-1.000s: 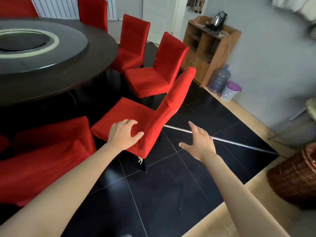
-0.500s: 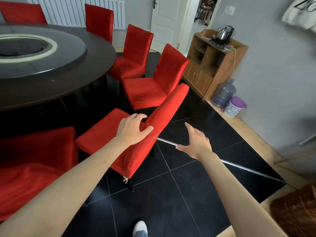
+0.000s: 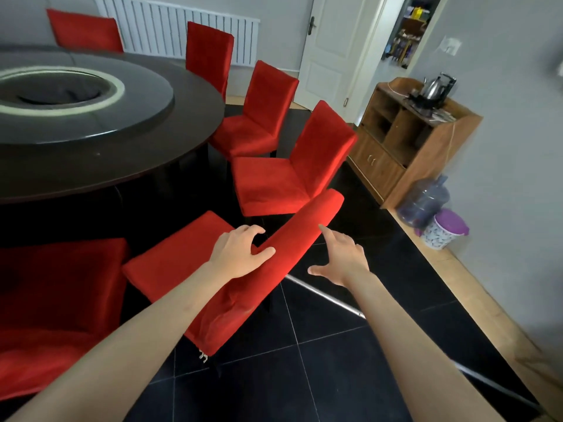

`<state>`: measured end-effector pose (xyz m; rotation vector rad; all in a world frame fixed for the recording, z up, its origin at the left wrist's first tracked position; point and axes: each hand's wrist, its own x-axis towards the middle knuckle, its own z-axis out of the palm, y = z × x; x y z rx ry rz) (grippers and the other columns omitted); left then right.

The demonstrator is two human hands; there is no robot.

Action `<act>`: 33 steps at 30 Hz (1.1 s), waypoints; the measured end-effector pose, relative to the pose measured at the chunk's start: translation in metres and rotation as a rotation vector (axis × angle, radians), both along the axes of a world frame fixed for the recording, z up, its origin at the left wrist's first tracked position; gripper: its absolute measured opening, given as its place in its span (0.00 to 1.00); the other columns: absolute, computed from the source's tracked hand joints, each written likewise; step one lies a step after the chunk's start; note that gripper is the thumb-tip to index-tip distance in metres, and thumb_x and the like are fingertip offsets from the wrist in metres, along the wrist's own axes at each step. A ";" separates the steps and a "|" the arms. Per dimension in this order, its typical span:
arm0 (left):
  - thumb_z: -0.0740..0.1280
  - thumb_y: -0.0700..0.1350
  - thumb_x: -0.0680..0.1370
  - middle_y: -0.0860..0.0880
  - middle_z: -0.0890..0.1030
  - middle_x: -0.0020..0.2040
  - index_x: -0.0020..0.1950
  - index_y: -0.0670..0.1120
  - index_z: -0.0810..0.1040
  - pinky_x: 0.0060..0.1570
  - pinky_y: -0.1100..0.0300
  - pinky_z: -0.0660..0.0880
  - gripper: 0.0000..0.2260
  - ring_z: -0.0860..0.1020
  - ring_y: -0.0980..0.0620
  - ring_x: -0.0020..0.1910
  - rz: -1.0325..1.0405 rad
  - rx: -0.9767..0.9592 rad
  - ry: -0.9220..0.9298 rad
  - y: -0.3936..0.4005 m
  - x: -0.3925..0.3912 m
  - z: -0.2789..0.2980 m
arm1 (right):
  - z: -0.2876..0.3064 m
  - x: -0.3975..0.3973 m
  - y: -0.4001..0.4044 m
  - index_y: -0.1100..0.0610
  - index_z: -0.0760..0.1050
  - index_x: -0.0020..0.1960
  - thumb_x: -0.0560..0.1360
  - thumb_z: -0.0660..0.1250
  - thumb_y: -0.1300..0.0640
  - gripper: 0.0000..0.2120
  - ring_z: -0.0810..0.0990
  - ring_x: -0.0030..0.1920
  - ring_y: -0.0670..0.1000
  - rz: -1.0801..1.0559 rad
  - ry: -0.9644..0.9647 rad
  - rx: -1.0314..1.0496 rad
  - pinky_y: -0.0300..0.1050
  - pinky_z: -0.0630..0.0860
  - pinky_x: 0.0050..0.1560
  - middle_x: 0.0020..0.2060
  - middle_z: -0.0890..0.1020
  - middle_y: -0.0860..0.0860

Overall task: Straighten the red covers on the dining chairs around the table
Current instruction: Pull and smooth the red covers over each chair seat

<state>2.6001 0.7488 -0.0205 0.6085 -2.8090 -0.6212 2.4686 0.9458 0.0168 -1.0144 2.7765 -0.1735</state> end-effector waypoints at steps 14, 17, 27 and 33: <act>0.63 0.66 0.74 0.54 0.79 0.61 0.64 0.53 0.75 0.58 0.55 0.74 0.24 0.77 0.53 0.59 0.351 0.205 -0.061 0.021 -0.043 -0.014 | -0.006 -0.133 -0.055 0.43 0.51 0.78 0.64 0.74 0.35 0.50 0.52 0.77 0.58 0.443 0.044 0.164 0.63 0.56 0.73 0.77 0.57 0.53; 0.62 0.67 0.74 0.53 0.80 0.59 0.63 0.53 0.75 0.55 0.57 0.75 0.25 0.78 0.54 0.56 0.454 0.248 -0.062 0.031 -0.038 -0.017 | -0.015 -0.146 -0.069 0.44 0.53 0.78 0.65 0.72 0.33 0.48 0.54 0.76 0.58 0.563 0.039 0.191 0.63 0.56 0.72 0.77 0.59 0.53; 0.59 0.70 0.73 0.55 0.79 0.56 0.60 0.54 0.75 0.47 0.56 0.74 0.25 0.77 0.52 0.55 0.690 0.156 -0.176 0.070 -0.029 -0.021 | -0.035 -0.161 -0.079 0.41 0.67 0.69 0.64 0.66 0.27 0.37 0.66 0.68 0.57 0.674 0.055 0.217 0.63 0.55 0.71 0.64 0.74 0.50; 0.54 0.73 0.71 0.54 0.78 0.54 0.61 0.53 0.74 0.43 0.57 0.69 0.31 0.77 0.50 0.53 0.669 -0.034 -0.284 0.081 -0.027 -0.026 | -0.033 -0.150 -0.066 0.44 0.66 0.70 0.63 0.64 0.25 0.40 0.67 0.67 0.58 0.649 0.088 0.251 0.62 0.60 0.69 0.64 0.73 0.51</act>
